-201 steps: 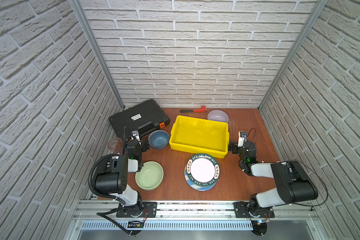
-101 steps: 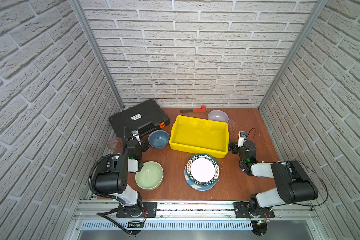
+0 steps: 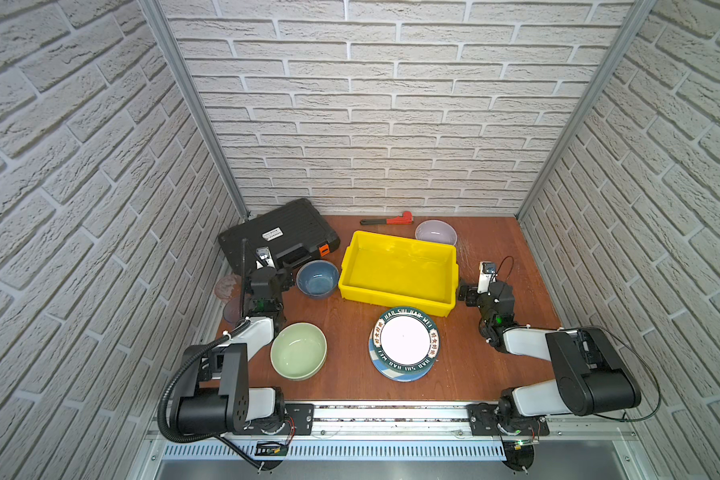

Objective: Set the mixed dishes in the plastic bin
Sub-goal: 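Move both grippers toward opposite edges of the green-rimmed plate stack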

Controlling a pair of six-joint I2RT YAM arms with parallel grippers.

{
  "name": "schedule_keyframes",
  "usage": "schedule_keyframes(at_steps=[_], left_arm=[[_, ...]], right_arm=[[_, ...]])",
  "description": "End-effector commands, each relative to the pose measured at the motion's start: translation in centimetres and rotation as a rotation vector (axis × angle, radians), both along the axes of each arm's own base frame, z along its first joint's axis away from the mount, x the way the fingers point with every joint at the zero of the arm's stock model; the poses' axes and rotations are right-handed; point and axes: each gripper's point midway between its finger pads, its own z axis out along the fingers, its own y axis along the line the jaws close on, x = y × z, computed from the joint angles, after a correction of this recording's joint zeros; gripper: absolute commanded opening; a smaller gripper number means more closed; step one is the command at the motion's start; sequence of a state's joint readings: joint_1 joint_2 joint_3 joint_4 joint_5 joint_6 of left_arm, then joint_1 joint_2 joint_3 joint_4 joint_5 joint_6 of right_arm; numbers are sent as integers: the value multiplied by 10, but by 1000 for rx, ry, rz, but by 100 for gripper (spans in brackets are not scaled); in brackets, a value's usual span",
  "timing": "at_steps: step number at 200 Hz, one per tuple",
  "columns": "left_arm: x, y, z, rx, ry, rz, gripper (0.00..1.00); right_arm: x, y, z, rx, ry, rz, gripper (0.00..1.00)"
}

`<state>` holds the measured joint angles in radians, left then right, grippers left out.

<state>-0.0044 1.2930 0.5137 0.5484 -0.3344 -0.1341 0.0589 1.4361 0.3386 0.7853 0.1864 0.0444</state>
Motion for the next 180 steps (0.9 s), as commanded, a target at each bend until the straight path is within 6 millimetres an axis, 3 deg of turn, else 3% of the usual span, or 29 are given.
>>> schedule_keyframes(at_steps=[1,46,82,126,155,180], left_arm=[[-3,0,19,11,23,37,98],[-6,-16,51,-5,33,3,98],[-8,-43,70,-34,76,-69,98],[-19,-92,70,-105,226,-219,95],[-37,-132,64,-166,318,-358,95],[-57,-153,57,-214,414,-434,95]], right_arm=[[5,2,14,2,-41,4,100],[0,6,36,-8,-17,34,99],[-11,-1,72,11,-31,-9,98],[-32,2,96,115,70,-33,95],[-55,15,106,219,150,-11,92],[-75,25,107,299,222,3,89]])
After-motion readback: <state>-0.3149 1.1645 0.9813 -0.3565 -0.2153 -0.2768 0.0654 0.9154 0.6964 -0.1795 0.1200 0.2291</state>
